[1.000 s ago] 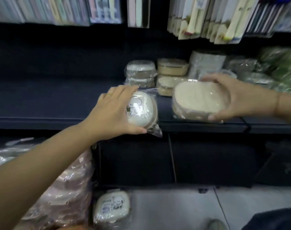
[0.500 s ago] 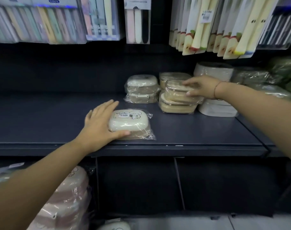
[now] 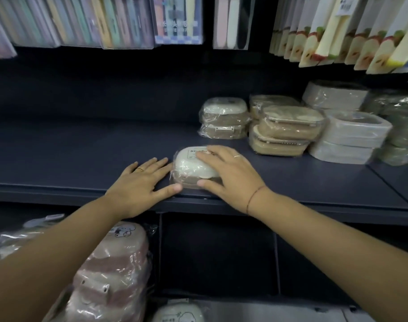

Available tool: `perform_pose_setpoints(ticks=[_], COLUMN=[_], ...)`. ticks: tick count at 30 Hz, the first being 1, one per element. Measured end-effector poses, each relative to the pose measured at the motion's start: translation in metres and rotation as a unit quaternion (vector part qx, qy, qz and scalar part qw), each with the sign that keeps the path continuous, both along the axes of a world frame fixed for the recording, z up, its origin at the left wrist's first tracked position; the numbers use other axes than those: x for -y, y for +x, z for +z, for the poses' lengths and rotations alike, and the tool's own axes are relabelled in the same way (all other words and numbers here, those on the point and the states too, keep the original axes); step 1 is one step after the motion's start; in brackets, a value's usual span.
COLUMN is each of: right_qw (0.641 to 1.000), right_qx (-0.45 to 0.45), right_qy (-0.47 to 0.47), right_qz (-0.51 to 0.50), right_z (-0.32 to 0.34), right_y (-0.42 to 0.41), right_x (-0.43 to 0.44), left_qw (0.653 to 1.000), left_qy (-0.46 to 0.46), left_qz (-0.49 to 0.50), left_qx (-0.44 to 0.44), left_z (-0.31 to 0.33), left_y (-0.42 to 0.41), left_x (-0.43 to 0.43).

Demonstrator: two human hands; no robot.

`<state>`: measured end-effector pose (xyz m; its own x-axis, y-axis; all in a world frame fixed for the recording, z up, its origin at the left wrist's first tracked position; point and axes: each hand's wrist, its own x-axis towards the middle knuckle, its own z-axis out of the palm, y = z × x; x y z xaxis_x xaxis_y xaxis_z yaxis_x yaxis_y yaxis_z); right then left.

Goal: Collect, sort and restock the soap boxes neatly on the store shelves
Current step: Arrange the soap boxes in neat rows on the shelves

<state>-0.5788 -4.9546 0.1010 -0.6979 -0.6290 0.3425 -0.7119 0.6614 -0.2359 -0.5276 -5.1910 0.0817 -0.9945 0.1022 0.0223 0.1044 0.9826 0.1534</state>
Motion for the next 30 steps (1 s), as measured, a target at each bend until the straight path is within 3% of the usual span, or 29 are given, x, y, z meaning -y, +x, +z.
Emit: perform_pose_setpoints(ticks=[5,16,19,22,24,26,28,30], right_qw=[0.995,0.991,0.991,0.978,0.973,0.97,0.968,0.967], right_qx=[0.024,0.01,0.028,0.027,0.046,0.129,0.193,0.237], right_qy=[-0.003,0.013,-0.065,-0.207,-0.218,-0.193,-0.146,-0.069], right_qz=[-0.096,-0.13,-0.111,-0.006,0.056,0.074,0.065,0.056], right_z=[-0.001,-0.003,-0.002,-0.024,-0.064,-0.114,-0.161,-0.197], right_y=[-0.061,-0.079,-0.038,0.046,0.107,0.156,0.184,0.192], right_x=[-0.003,0.007,0.009,0.01,0.008,0.005,0.003,0.004], left_qw=[1.0,1.0,1.0,0.993,0.976,0.961,0.97,0.986], left_qy=[0.008,0.01,0.005,0.042,0.067,0.083,0.077,0.06], left_qz=[0.002,0.018,0.018,-0.013,-0.049,-0.084,-0.116,-0.132], left_qx=[-0.008,-0.003,-0.008,-0.107,-0.2,-0.248,-0.202,-0.086], left_z=[-0.003,0.0,0.002,0.003,0.002,-0.01,-0.041,-0.085], left_y=[0.0,0.006,0.011,0.044,0.091,0.151,0.208,0.249], left_x=[-0.002,-0.004,-0.008,-0.004,-0.002,-0.002,0.0,0.009])
